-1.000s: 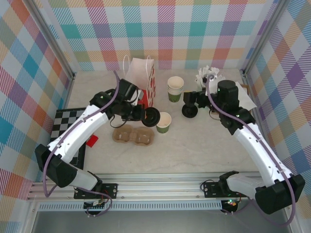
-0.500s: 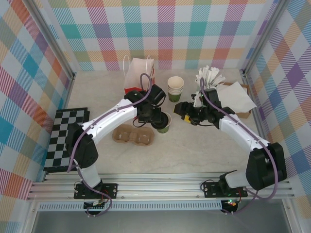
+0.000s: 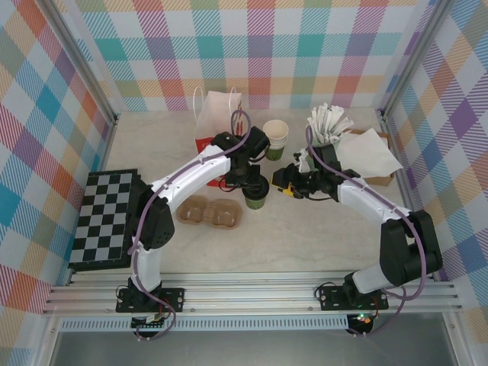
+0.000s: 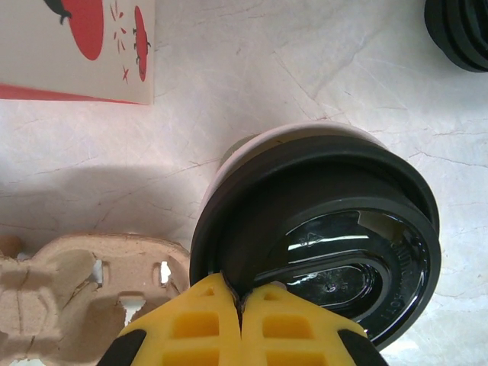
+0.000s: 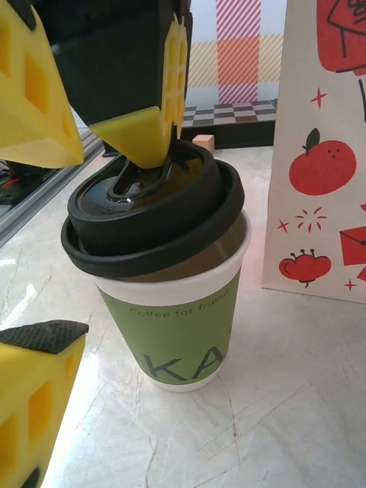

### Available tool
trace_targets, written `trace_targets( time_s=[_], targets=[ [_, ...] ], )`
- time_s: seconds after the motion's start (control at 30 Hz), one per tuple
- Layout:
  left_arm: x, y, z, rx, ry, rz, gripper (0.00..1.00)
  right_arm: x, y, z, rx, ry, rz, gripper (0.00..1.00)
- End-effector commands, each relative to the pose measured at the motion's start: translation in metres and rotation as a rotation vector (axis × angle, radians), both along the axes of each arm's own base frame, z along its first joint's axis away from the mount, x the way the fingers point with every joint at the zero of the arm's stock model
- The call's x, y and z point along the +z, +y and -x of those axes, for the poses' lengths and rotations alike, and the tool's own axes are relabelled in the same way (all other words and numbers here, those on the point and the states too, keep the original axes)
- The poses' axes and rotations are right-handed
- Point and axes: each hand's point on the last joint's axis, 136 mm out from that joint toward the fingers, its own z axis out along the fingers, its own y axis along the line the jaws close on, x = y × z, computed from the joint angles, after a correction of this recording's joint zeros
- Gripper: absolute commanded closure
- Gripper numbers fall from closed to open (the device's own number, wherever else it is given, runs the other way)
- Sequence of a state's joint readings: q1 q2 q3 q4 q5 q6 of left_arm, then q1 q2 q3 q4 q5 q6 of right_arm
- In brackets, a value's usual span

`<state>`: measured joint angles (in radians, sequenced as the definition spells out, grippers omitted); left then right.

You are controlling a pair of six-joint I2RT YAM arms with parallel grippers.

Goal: Pack the takeout coffee

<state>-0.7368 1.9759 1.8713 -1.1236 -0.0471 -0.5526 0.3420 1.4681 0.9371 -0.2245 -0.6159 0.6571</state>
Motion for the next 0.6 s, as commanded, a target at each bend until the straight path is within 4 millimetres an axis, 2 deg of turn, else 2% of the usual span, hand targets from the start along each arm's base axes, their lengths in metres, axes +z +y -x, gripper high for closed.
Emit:
trace_targets(
  time_s=[0.0,0.23,0.57],
  targets=[
    [0.0061,0.0047,0.0026,-0.017,0.034,0.0,1.0,-0.0035,0.0057,0.0009,0.051,-0.018,-0.014,0.45],
    [0.0018,0.0041,0.0008,-0.02,0.05,0.004,1.0,-0.0087,0.0102,-0.0003,0.072,-0.001,-0.029,0.53],
    [-0.0029,0.0003,-0.006,-0.024,0.041,0.009,1.0,-0.0123,0.0132,-0.0015,0.081,0.01,-0.04,0.56]
  ],
)
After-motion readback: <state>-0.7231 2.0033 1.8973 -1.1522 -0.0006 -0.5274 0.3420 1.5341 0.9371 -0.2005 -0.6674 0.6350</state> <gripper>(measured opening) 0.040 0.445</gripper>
